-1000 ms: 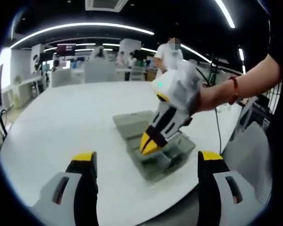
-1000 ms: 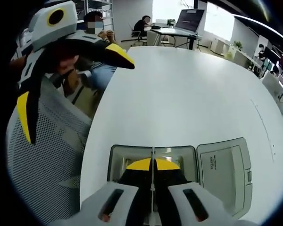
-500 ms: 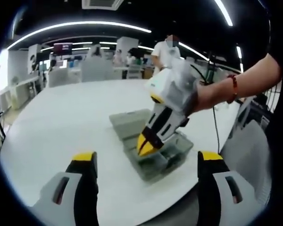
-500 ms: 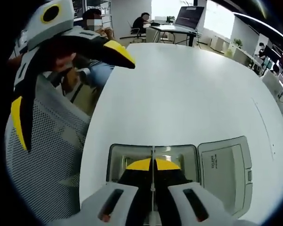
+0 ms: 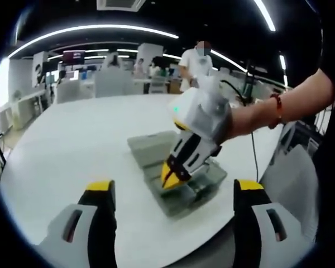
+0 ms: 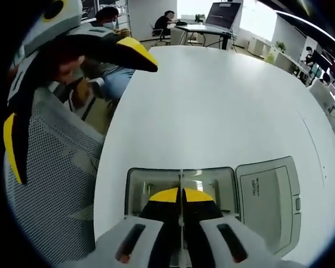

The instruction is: Insert the divider into the dual guide fixture by aligning both edges with the guide slots and pushing it downward to the bottom, including one-sided entry, uneven engagement, binding, and posture correction.

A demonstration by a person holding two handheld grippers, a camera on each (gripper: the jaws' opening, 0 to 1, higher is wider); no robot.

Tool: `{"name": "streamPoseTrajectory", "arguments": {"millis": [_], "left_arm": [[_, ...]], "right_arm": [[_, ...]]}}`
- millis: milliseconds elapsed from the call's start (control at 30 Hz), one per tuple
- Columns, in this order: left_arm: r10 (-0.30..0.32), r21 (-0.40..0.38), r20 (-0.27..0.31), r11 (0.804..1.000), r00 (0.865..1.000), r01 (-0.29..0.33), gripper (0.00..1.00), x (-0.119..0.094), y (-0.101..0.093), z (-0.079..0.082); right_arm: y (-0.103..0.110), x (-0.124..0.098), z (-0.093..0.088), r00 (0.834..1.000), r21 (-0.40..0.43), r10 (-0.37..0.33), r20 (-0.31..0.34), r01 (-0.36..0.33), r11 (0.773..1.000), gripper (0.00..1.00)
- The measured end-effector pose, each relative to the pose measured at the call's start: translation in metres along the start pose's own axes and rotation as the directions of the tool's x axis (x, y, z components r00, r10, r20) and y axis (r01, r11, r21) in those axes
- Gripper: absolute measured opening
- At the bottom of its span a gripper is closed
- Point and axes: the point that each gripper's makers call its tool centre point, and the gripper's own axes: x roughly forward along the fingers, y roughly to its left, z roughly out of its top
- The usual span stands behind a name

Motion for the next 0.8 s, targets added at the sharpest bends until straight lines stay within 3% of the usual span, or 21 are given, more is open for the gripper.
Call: {"name": "streamPoseTrajectory", "arguments": {"millis": [467, 800], "left_arm": [[-0.015, 0.034, -0.015, 0.999, 1.0, 0.016, 0.86, 0.0, -0.016, 0.006], [-0.029, 0.031, -0.017, 0.999, 0.999, 0.029, 0.86, -0.002, -0.026, 0.005]], "right_arm": [[0.003, -0.024, 0.011, 0.992, 0.099, -0.05, 0.12, 0.038, 0.994, 0.1], [0.008, -0.04, 0.01, 0.976, 0.187, -0.107, 0.19, 0.071, 0.98, 0.16]]}}
